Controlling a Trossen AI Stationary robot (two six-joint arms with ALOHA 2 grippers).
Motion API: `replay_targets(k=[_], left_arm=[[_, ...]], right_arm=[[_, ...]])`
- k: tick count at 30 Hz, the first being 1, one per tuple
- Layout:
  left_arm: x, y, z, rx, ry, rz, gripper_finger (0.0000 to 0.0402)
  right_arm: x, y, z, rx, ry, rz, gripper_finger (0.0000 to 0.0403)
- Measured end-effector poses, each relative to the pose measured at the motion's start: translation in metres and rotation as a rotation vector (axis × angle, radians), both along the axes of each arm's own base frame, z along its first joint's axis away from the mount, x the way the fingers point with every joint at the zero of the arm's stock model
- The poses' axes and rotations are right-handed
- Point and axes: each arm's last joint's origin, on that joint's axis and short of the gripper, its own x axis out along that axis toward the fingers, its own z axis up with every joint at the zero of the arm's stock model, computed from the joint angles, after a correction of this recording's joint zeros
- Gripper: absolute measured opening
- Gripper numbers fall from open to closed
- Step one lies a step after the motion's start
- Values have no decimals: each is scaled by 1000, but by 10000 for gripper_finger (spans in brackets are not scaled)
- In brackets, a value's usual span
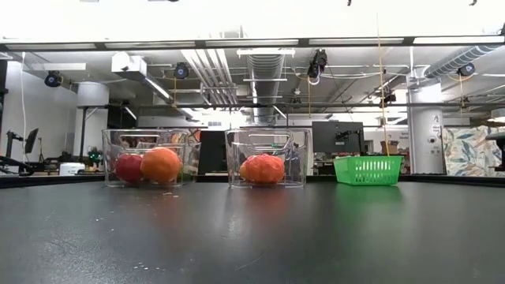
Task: Sort produce into baskets
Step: Put the red bell pepper into the right transparent bin
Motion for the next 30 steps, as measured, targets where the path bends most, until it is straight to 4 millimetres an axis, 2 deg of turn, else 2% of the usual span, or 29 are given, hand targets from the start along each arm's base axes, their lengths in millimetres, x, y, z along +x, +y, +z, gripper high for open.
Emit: replay_targets(k=[6, 14, 18, 22, 24, 30], left_arm=[[1, 0, 2, 0, -15, 0, 246], [9, 0, 6, 117, -5, 24, 306], [10, 0, 6, 147, 19, 31, 314], [5, 1, 11, 152, 44, 59, 315], [1, 2, 12, 153, 90, 86, 315], [-16, 8, 19, 112, 354, 269, 315]], right_arm=[[5, 0, 3, -34, 46, 5, 315], [5, 0, 1, -24, 52, 1, 315], [3, -8, -1, -35, 92, -97, 315], [3, -33, -10, -40, 170, -253, 315], [6, -54, -21, -15, 237, -366, 315], [16, -137, -82, 234, 535, -643, 315]])
